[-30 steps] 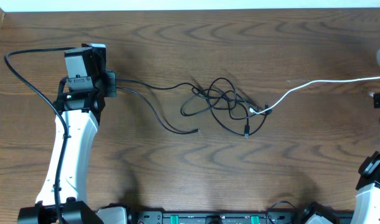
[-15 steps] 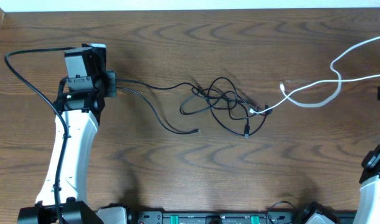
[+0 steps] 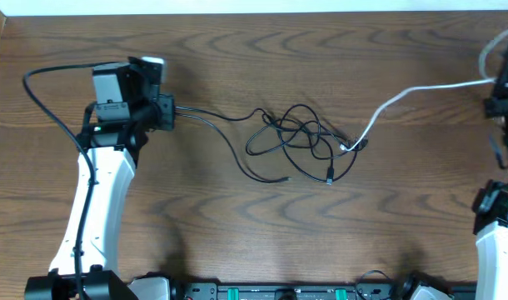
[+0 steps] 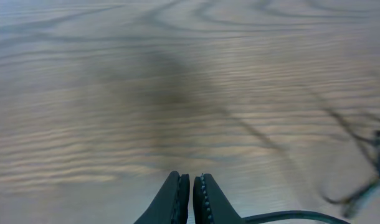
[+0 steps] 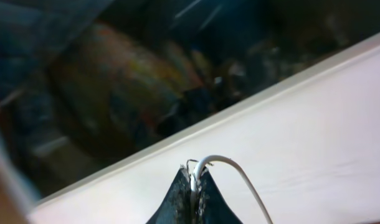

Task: Untangle cables
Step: 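Lift the white cable with the right gripper up and off the table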

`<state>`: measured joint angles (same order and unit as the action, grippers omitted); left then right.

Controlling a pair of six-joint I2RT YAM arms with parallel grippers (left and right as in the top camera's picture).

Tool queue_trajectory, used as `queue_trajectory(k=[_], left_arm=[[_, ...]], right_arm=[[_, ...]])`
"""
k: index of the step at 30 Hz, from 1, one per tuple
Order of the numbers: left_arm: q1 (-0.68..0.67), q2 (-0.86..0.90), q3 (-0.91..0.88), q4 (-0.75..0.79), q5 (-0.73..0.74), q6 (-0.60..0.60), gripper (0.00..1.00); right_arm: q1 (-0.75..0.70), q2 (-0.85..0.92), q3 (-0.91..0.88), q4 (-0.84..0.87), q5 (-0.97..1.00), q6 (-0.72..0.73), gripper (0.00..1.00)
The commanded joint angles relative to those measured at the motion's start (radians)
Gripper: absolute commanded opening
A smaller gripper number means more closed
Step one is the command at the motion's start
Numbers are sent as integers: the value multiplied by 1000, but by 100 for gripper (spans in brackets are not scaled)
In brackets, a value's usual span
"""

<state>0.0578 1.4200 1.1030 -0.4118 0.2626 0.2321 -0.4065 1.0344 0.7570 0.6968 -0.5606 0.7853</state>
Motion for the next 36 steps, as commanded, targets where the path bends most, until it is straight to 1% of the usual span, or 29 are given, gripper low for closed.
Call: queue_trajectory(k=[1,7,16,19,21,24,28,36], left_arm=[[-49,11,15,3,70,-1,7],[-140,11,15,5,69,-1,8],[-220,11,15,5,70,-2,8],[-253,11,15,5,70,-2,7],[-273,11,15,5,70,-2,7],[-307,11,15,5,70,-2,7],[-340,11,15,6,69,-1,8],[-346,11,15,9,71,-14,7]], right_arm=[[80,15,21,19,24,21,1],[223,55,21,40,56,14,1],[399,140,21,48,160,-104,1],[459,195,21,103,197,-129,1],[494,237,21,173,201,-129,1],[537,296,21,279,219,-127,1],[587,344,22,369,237,-67,1],[638,346,50,452,241,31,1]])
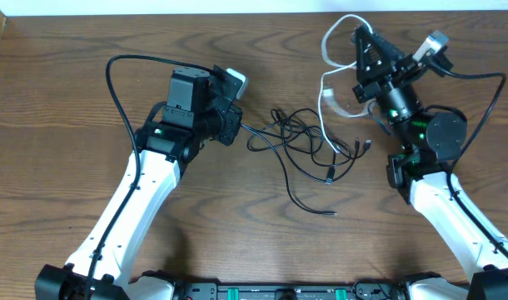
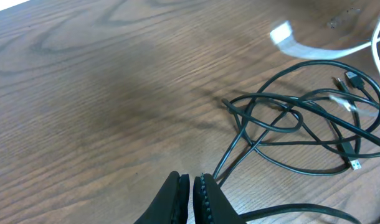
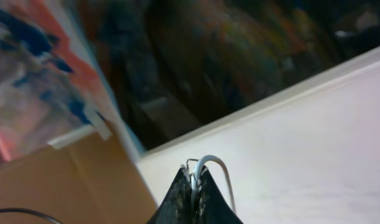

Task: Untangle cables
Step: 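Lift the white cable with the right gripper up and off the table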

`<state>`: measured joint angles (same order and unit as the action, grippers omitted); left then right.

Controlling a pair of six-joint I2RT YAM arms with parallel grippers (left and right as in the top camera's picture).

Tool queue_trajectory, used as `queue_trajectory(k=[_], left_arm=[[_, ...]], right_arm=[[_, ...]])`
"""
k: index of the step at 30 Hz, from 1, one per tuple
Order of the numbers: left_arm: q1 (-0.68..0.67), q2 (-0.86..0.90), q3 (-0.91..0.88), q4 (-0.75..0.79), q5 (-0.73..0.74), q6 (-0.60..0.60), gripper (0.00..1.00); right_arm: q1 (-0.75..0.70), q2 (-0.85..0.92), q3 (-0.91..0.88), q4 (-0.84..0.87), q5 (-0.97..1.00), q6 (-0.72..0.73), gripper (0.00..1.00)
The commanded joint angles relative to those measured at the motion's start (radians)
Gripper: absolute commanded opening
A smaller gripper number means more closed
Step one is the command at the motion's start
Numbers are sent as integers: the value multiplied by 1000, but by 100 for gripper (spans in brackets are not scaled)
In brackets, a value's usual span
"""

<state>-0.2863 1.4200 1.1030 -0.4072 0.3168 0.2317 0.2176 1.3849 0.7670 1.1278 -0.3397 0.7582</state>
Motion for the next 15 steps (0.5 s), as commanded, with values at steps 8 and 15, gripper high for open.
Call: queue_trajectory(k=[8,15], left_arm=[[-1,11,15,4,11,-16,7],[-1,16,15,4,-23,-16,8]], right_arm=[[18,-5,134,55,23,76,1],[3,-28,174,50,16,90,1]])
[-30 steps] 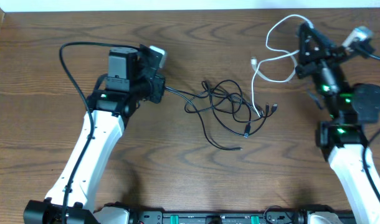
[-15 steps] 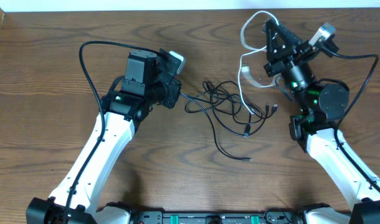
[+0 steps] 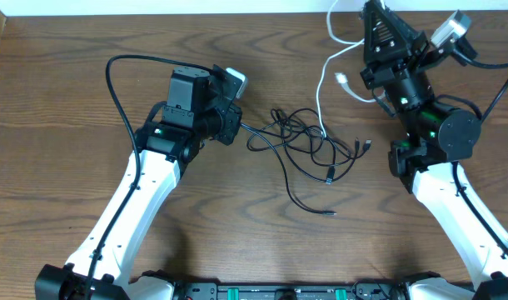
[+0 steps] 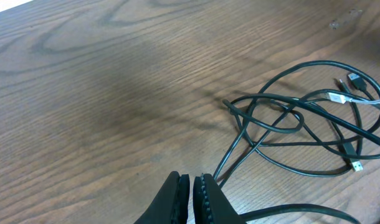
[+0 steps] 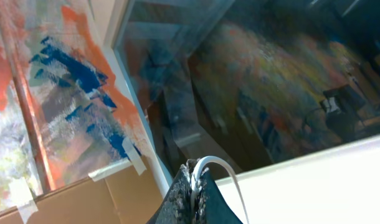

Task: Untangle cables
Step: 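Lift the white cable with the right gripper up and off the table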

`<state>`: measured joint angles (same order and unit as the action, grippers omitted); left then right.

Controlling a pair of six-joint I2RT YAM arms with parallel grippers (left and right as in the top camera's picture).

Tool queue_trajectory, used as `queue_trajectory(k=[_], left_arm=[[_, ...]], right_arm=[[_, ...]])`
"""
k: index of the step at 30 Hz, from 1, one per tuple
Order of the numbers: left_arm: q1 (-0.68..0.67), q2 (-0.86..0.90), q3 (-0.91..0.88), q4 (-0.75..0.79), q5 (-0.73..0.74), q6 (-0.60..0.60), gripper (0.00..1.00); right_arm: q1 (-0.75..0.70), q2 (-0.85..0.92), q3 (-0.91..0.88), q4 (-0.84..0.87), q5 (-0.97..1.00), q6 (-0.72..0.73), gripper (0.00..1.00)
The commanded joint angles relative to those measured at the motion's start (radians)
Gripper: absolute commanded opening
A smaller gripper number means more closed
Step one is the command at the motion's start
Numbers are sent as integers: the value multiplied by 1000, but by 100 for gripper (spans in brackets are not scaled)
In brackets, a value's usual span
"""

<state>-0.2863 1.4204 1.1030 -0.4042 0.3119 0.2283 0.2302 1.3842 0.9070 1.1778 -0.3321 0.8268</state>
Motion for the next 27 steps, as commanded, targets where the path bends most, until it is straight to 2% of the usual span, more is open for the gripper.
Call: queue_trajectory(k=[1,5,14,21,27], left_arm=[[-1,19,15,1,-29,-13,7],[0,35,15,5,-43,-12,7],[1,71,15,68,-104,-13,8],[4,72,15,174,-145,-14,8],[24,72,15,159,-145,-14,7]], right_arm=[[-24,-40,40,-5,9,42,1],[-60,-78,46,-36,-5,79,1],[-86,-198,46,-344,-193,55,1],[-86,-304,46,-552,-236,-54,1],[-106,-393,46,-652,-149,-163,1]])
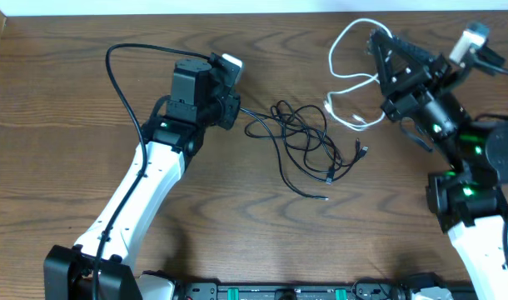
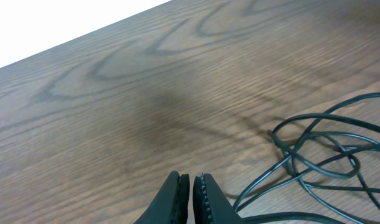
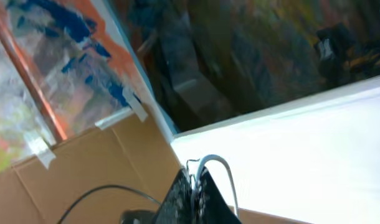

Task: Untangle cables
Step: 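Lift the white cable with the right gripper up and off the table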

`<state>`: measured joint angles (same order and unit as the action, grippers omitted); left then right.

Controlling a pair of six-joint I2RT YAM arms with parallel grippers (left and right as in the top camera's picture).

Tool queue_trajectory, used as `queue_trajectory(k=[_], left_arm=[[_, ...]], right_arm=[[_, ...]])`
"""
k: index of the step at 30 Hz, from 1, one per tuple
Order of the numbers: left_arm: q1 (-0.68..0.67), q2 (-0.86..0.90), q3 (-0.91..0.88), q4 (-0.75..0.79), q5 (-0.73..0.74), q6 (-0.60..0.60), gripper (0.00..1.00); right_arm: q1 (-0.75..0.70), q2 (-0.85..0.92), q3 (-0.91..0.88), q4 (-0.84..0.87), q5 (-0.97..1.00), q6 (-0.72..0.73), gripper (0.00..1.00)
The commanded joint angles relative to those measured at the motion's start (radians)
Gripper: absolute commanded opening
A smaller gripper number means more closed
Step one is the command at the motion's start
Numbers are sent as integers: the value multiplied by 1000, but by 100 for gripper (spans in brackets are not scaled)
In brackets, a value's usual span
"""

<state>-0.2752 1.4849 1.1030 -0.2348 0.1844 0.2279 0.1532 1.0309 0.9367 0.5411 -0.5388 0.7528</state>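
Note:
A tangle of black cables [image 1: 300, 137] lies mid-table, and shows at the right of the left wrist view as the black cables [image 2: 327, 155]. My left gripper [image 1: 236, 108] sits at the tangle's left, shut [image 2: 190, 186] on a black strand that leads into it. My right gripper [image 1: 377, 35] is raised at the far right, shut [image 3: 196, 177] on the white cable [image 3: 222, 171]. The white cable [image 1: 331, 58] hangs in loops, and its lower part lies just right of the black tangle.
The wooden table [image 1: 71, 167] ends at its far edge [image 1: 254, 12]. The left arm's own black lead [image 1: 112, 67] arcs over the left side. The right wrist view shows only cardboard [image 3: 84, 180] and a painted wall, not the table.
The right gripper has moved right and lower with the white cable, which no longer runs down into the black tangle. The left gripper has shifted slightly toward the far edge.
At first the arms were far apart, with black and white cables stretched out from the tangle. Then both grippers stood close to the tangle, the white cable slack in loops. Then the right gripper was higher. Now the white cable hangs beside the black tangle.

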Motion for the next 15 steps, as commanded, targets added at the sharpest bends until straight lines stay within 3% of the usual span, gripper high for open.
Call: queue_trajectory(k=[1,15], left_arm=[[16,8,15,-18,-17,-13,8],[17,8,15,-67,-17,-13,7]], right_arm=[[-41,-52,16,-34,84,-109,1],[-378,-66,16,-271,223,-342,1]])
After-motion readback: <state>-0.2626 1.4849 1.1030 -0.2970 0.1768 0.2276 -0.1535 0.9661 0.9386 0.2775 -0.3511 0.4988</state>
